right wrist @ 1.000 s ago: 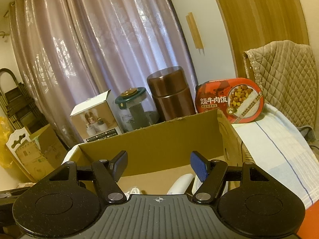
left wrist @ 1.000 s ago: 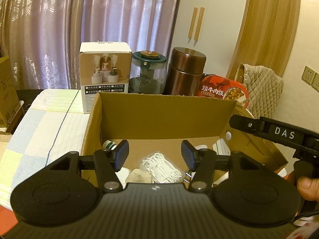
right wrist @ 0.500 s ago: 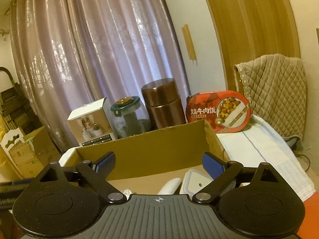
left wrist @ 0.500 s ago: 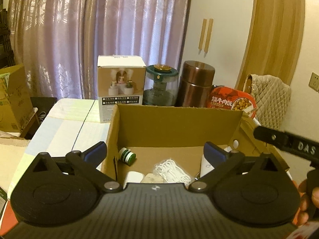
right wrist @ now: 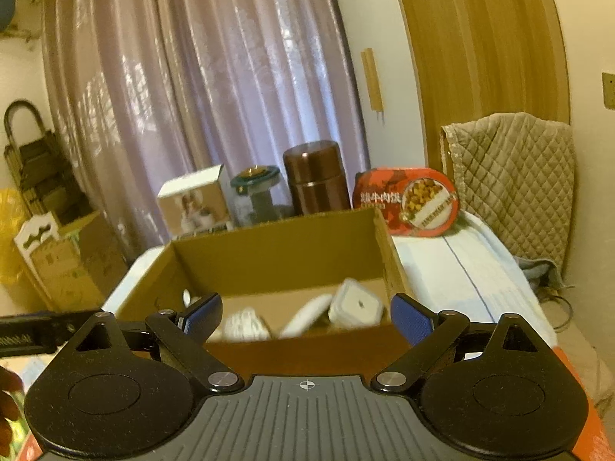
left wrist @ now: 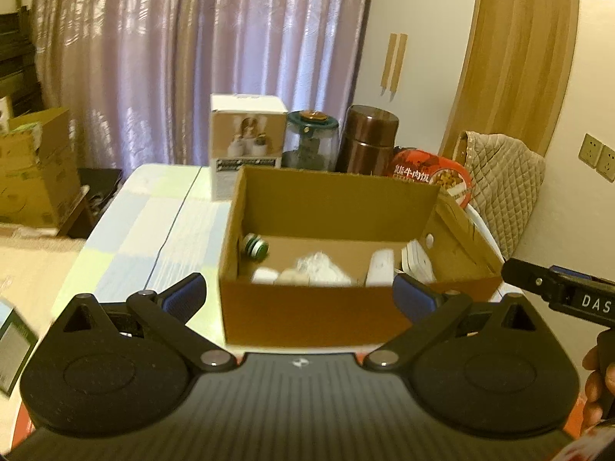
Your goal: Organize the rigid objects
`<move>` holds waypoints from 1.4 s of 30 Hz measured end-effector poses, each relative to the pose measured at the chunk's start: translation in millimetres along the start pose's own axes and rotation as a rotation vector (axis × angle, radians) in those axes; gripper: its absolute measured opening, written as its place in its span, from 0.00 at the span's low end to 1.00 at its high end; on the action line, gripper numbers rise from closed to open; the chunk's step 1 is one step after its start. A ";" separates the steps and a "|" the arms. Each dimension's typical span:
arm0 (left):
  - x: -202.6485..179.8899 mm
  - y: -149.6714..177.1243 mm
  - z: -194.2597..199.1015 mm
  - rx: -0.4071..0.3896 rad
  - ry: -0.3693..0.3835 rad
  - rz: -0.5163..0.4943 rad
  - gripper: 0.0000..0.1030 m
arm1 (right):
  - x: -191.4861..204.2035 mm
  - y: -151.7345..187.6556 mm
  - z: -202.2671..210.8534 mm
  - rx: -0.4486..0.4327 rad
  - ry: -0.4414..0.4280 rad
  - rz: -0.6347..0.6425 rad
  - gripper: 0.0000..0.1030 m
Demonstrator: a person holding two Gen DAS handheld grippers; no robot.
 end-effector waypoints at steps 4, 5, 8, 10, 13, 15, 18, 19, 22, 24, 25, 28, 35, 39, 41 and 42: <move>-4.5 21.3 40.2 0.019 -0.003 0.014 0.98 | 3.6 15.3 36.8 0.020 -0.003 0.012 0.89; -7.1 25.4 49.0 0.019 -0.002 0.009 0.98 | 5.1 19.5 46.2 0.027 -0.006 0.015 0.89; -14.5 37.3 79.8 0.019 -0.003 0.001 0.98 | 7.8 31.0 74.6 0.039 -0.010 0.012 0.89; -18.3 42.3 98.0 0.013 -0.009 0.009 0.98 | 10.4 37.2 92.8 0.051 -0.011 0.008 0.89; -24.3 51.5 126.4 0.002 -0.018 0.002 0.98 | 18.6 44.2 120.3 0.061 -0.025 0.022 0.89; -27.4 57.3 142.7 -0.005 -0.024 -0.002 0.98 | 24.6 47.5 138.1 0.063 -0.028 0.038 0.89; -27.5 68.8 164.6 -0.010 -0.034 0.012 0.98 | 29.6 52.3 159.0 0.067 -0.025 0.049 0.89; -27.6 72.6 170.8 -0.011 -0.032 0.011 0.98 | 30.1 54.4 165.0 0.071 -0.021 0.044 0.89; -28.6 84.5 187.0 -0.005 -0.036 0.018 0.98 | 34.6 60.8 182.3 0.077 -0.023 0.038 0.89; -30.2 91.2 195.3 -0.002 -0.033 0.025 0.98 | 37.6 64.3 190.9 0.082 -0.022 0.045 0.89; -30.6 93.9 199.5 -0.003 -0.033 0.031 0.98 | 39.5 66.0 194.2 0.086 -0.024 0.050 0.89; -33.8 100.0 211.4 -0.008 -0.036 0.025 0.98 | 45.3 73.6 205.8 0.100 -0.033 0.067 0.89; -37.8 112.7 228.7 -0.002 -0.046 0.016 0.98 | 54.6 88.9 228.7 0.111 -0.043 0.105 0.89; -38.7 118.8 236.1 0.005 -0.066 0.008 0.98 | 56.7 96.4 237.8 0.117 -0.046 0.110 0.89; -39.2 120.7 239.6 0.008 -0.065 0.010 0.98 | 56.1 98.7 240.4 0.120 -0.046 0.108 0.89; -40.1 121.1 241.4 0.008 -0.062 0.011 0.98 | 55.2 99.7 241.8 0.122 -0.043 0.107 0.89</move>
Point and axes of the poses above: each gripper's, at about its wrist camera, not at the fingertips, and z roughly against the way its jaws point, x to its left, y to its underside, the point moved 10 cm from there along -z, roughly the way its jaws point, and after that the axes turned 4 degrees about x, right-handed, at the moved point
